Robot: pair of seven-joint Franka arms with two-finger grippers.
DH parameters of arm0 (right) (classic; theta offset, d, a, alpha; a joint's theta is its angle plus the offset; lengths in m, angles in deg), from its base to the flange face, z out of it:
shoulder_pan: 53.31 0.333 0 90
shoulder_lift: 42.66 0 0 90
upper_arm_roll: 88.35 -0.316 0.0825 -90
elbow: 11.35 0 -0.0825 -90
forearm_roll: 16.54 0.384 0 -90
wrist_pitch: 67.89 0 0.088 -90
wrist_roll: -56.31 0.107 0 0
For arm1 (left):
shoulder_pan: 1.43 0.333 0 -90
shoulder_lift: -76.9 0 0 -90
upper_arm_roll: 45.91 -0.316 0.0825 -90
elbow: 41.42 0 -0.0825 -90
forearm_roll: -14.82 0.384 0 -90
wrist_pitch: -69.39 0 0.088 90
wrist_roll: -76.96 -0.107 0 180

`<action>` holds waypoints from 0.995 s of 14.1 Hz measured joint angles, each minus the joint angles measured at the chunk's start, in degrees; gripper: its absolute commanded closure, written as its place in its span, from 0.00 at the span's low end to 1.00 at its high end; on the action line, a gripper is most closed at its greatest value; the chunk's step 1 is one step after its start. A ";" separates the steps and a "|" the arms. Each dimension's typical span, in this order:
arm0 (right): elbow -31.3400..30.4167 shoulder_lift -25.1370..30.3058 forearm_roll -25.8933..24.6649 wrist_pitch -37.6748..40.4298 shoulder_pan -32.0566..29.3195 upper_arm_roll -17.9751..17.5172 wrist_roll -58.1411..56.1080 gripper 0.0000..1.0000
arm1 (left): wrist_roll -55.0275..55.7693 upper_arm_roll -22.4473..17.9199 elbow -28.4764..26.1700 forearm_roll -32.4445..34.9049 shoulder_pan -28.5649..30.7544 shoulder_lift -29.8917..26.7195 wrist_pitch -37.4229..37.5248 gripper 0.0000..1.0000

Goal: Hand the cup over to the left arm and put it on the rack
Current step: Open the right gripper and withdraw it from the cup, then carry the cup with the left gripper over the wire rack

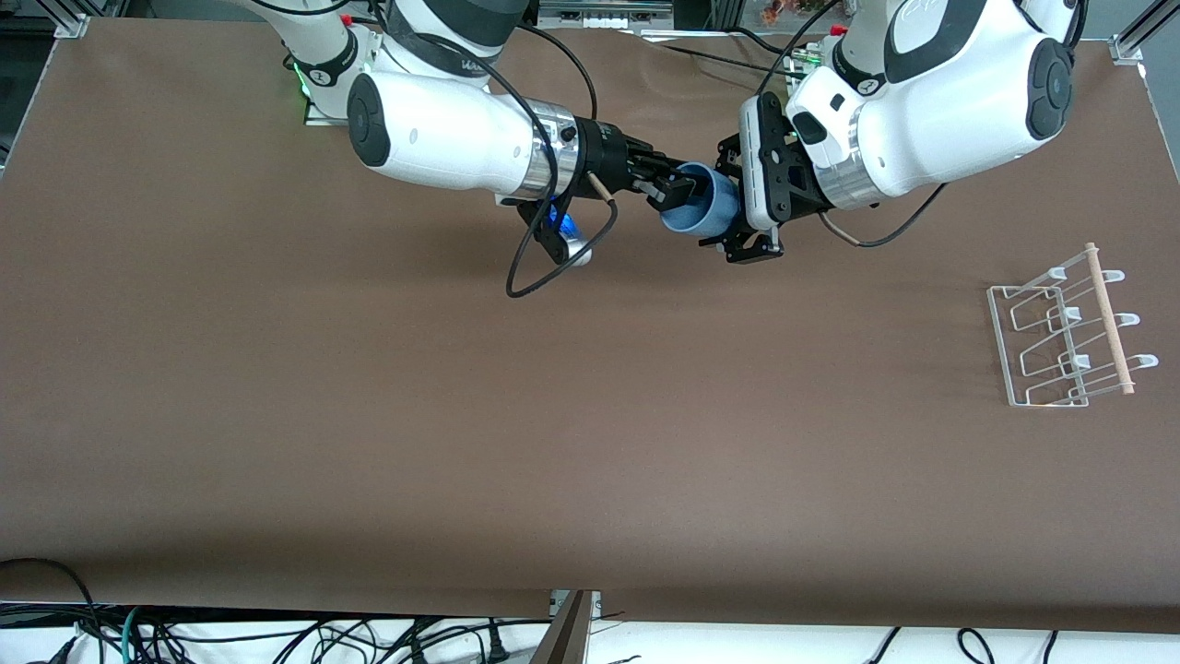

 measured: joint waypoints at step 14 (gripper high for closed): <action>1.73 2.43 -14.44 31.81 -31.67 0.71 -21.52 0.01 | 17.12 0.38 -0.35 24.08 3.35 0.52 15.66 0.90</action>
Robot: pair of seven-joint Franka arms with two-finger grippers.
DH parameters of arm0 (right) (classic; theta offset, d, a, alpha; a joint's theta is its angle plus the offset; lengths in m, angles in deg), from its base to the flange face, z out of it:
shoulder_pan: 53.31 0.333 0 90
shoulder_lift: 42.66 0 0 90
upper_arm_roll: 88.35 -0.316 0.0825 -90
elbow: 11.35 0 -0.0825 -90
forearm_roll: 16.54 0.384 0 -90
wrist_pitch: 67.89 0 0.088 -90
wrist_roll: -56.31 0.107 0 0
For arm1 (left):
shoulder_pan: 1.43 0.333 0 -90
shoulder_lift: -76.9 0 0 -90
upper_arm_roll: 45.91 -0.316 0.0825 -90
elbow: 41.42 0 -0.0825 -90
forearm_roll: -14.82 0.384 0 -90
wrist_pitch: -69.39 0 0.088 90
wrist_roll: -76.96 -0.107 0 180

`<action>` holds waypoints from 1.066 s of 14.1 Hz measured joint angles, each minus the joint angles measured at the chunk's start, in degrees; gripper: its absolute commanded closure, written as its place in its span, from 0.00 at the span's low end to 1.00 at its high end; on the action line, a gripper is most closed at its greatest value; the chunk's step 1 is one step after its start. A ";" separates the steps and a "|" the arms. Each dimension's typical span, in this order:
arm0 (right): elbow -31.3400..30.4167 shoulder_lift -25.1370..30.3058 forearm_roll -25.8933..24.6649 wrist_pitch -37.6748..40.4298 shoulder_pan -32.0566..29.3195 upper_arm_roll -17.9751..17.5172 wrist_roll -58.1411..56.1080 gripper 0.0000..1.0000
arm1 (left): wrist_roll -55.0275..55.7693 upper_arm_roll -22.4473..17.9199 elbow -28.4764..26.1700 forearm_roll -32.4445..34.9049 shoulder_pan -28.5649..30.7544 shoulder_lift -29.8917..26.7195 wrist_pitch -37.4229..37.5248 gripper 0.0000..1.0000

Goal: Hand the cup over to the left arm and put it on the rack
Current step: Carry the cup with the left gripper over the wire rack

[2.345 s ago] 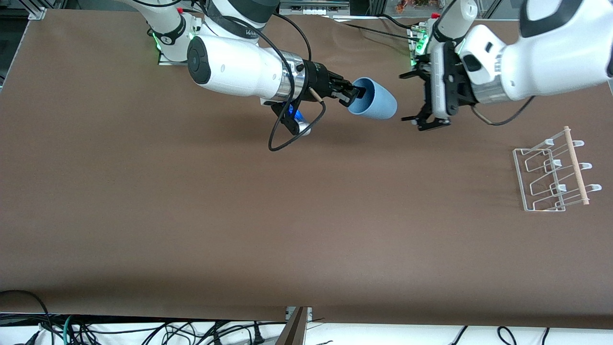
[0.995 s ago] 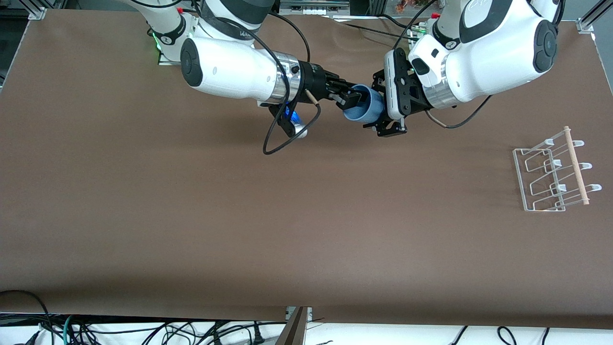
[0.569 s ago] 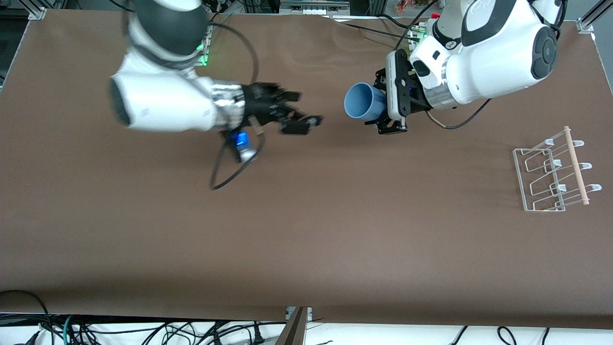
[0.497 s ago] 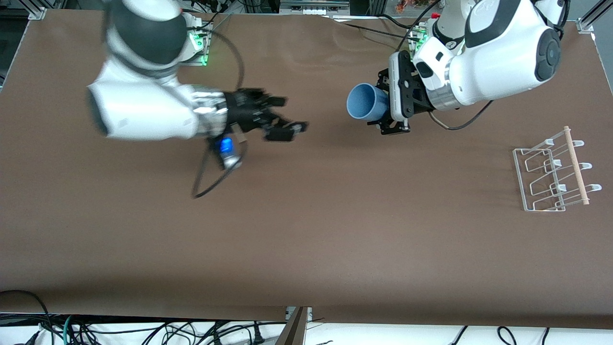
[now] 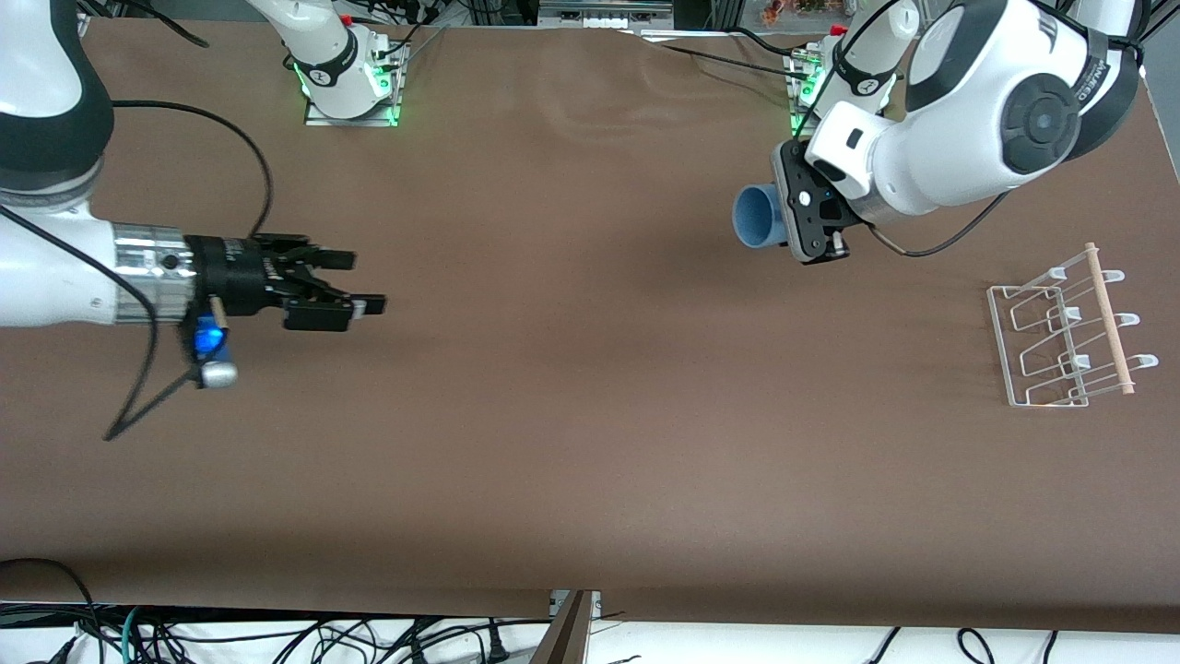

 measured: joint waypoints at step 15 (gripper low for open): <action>-29.26 25.15 -31.79 -6.42 0.72 8.10 -32.72 0.01 | 15.33 -1.61 -0.60 48.82 8.58 13.10 13.72 0.86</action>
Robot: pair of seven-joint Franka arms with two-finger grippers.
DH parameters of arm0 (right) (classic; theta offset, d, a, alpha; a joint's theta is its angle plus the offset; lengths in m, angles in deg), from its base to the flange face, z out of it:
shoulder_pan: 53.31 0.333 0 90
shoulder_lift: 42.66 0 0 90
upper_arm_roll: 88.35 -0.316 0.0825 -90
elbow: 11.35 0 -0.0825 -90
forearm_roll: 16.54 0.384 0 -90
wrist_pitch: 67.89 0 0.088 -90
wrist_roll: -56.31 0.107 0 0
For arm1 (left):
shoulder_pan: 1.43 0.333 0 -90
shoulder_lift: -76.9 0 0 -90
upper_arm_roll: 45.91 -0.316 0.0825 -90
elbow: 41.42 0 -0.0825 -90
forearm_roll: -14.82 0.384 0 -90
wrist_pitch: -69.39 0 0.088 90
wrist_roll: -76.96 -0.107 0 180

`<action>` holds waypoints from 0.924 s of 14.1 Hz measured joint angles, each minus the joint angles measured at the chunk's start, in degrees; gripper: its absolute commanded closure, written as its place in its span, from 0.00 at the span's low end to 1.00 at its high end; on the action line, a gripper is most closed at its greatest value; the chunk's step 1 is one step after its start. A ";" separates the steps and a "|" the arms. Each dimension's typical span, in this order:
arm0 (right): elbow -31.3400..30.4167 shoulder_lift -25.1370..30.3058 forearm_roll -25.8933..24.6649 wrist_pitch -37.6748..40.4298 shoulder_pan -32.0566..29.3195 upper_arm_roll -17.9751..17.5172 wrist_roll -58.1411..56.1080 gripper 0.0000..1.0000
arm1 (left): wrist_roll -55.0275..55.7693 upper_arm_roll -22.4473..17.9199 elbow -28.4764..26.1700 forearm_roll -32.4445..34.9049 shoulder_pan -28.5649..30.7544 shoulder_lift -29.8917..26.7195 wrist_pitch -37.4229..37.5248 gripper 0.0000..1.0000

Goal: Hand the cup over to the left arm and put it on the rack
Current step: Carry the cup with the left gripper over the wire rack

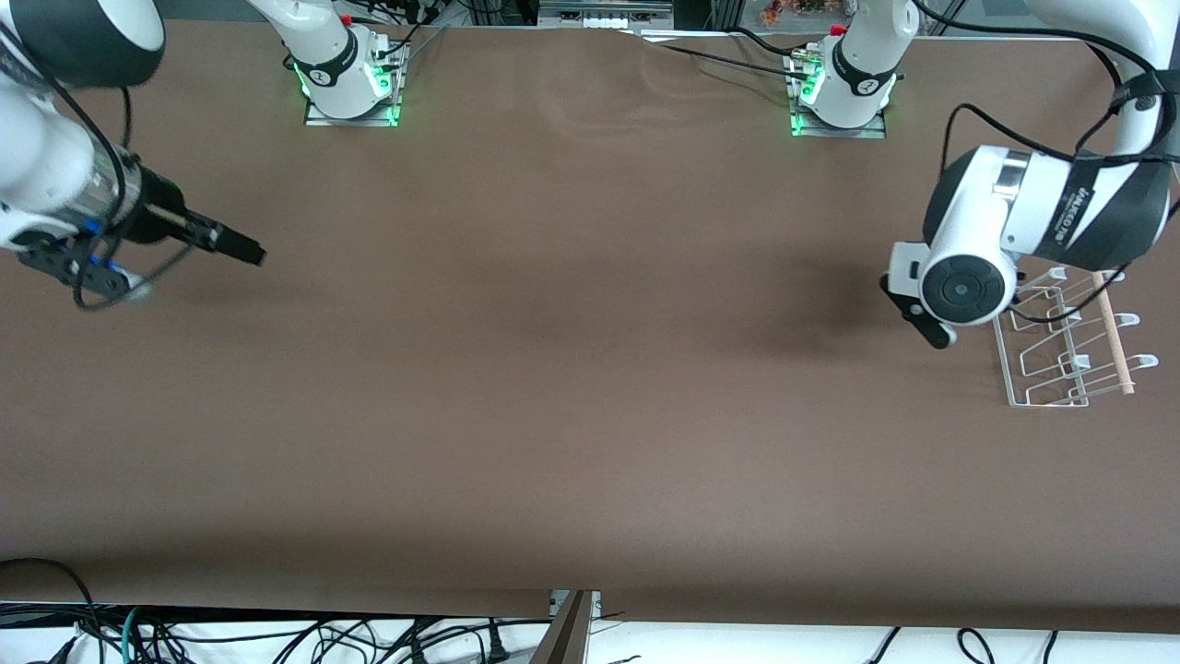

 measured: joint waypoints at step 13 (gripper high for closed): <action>-1.97 3.06 -5.21 -1.01 4.13 8.81 -16.66 0.00 | -0.26 1.04 2.79 17.94 8.62 6.77 1.78 0.85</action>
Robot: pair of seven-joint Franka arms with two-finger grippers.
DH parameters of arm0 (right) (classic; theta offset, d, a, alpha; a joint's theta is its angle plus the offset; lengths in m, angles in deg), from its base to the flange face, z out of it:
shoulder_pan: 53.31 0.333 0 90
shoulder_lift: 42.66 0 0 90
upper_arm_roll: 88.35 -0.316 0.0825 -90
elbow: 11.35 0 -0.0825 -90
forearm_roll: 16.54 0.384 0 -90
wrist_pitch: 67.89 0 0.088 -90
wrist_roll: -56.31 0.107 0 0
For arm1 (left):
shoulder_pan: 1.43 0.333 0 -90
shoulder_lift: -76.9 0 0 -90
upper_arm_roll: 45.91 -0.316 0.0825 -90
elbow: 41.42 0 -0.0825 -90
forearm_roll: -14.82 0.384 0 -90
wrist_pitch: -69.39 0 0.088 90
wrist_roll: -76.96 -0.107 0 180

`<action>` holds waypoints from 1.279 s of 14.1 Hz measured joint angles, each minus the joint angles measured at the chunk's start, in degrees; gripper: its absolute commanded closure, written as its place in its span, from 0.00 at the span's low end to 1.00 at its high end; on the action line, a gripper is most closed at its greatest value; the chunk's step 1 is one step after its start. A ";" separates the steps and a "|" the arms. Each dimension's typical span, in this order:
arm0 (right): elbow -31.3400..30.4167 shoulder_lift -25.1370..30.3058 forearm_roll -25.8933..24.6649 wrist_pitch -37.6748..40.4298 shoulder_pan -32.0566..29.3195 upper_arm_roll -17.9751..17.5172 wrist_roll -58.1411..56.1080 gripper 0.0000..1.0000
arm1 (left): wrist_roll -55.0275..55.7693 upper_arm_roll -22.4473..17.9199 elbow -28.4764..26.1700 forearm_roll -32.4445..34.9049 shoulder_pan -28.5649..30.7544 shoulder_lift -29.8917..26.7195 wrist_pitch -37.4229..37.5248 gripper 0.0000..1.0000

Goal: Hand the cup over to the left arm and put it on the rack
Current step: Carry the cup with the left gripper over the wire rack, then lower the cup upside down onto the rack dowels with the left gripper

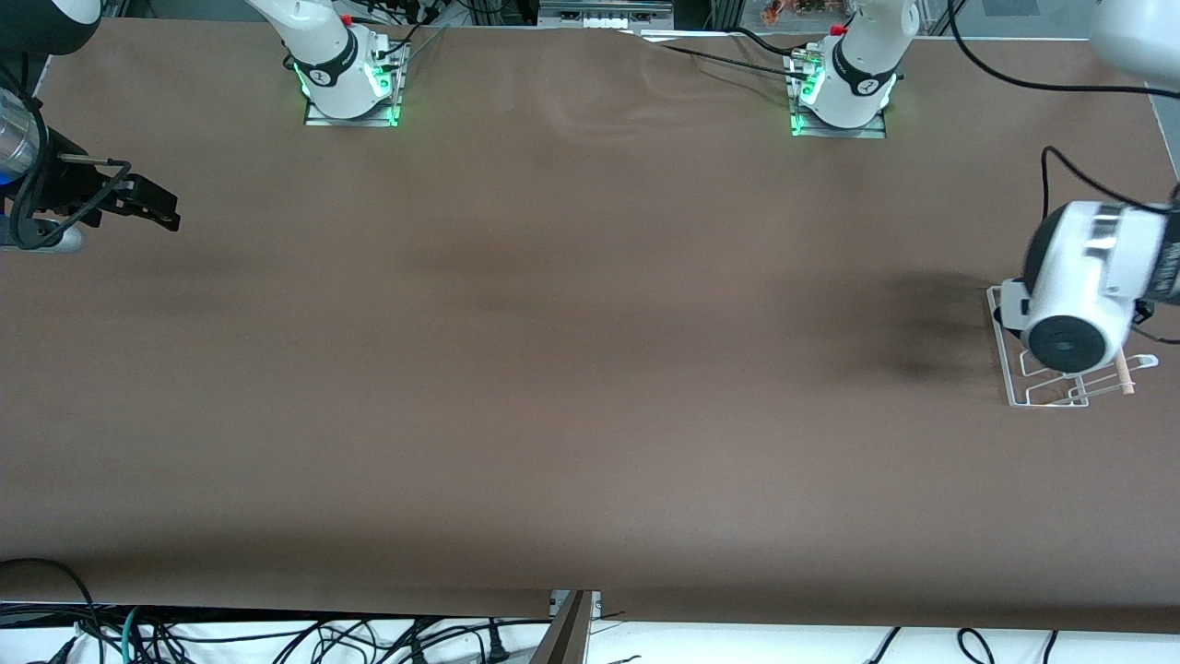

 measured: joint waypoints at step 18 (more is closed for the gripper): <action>7.34 -2.77 0.00 -1.39 5.55 -1.14 -0.74 0.01 | 2.83 0.32 -10.04 22.11 -3.75 2.38 -0.01 0.90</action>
